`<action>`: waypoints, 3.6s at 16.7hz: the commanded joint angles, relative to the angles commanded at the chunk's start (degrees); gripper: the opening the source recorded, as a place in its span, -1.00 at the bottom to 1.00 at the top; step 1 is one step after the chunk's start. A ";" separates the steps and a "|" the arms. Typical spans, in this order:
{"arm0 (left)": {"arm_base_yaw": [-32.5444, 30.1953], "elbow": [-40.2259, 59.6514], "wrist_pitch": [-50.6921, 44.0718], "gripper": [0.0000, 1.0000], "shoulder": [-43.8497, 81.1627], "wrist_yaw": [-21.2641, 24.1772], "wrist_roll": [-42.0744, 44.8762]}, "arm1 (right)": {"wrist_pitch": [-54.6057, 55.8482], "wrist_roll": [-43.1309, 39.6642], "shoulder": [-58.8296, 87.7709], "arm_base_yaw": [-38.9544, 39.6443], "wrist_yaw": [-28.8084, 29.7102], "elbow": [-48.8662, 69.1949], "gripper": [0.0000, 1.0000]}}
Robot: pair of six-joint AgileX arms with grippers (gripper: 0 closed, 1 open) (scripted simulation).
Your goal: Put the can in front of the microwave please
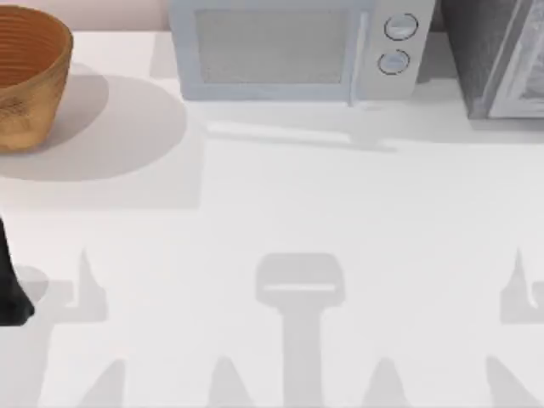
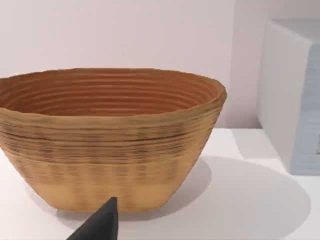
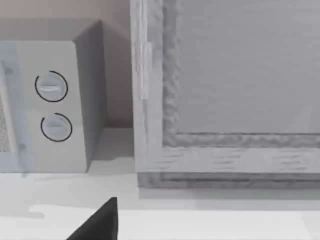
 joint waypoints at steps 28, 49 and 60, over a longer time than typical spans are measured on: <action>11.41 77.68 -66.16 1.00 101.08 -0.02 57.42 | 0.00 0.00 0.00 0.00 0.00 0.00 1.00; 11.60 68.65 -53.31 0.55 105.29 0.04 57.95 | 0.00 0.00 0.00 0.00 0.00 0.00 1.00; 11.60 68.65 -53.31 -1.00 105.29 0.04 57.95 | 0.00 0.00 0.00 0.00 0.00 0.00 1.00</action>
